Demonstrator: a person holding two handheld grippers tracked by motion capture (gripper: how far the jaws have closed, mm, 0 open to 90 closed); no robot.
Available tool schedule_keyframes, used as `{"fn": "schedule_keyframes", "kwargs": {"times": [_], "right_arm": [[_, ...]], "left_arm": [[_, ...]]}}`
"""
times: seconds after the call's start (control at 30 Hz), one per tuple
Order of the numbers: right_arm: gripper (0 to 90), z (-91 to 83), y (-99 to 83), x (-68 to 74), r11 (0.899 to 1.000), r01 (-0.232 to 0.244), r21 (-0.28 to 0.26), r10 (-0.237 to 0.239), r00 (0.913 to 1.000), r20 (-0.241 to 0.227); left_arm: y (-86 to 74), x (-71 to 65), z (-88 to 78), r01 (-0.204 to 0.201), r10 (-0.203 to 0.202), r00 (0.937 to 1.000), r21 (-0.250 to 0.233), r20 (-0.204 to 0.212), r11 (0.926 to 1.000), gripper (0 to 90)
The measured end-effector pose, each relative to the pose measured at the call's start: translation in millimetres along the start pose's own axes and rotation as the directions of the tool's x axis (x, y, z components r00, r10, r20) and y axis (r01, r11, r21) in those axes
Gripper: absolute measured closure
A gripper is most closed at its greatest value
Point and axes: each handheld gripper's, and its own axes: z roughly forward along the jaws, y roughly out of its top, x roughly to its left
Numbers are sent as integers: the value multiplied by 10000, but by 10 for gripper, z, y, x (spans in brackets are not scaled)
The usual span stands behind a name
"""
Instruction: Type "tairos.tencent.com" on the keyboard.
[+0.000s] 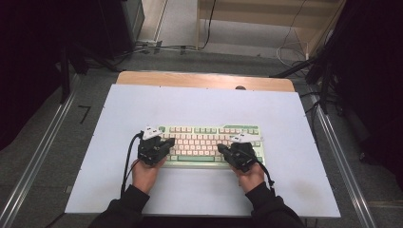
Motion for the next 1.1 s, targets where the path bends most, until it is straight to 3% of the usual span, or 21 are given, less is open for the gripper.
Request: {"fn": "schedule_keyframes", "kwargs": {"times": [1.1], "right_arm": [[878,28,47,11,9998,-9,-173,10,10000,15]], "left_arm": [[17,-140,93,-271,268,9992,89,281,9996,900]]}}
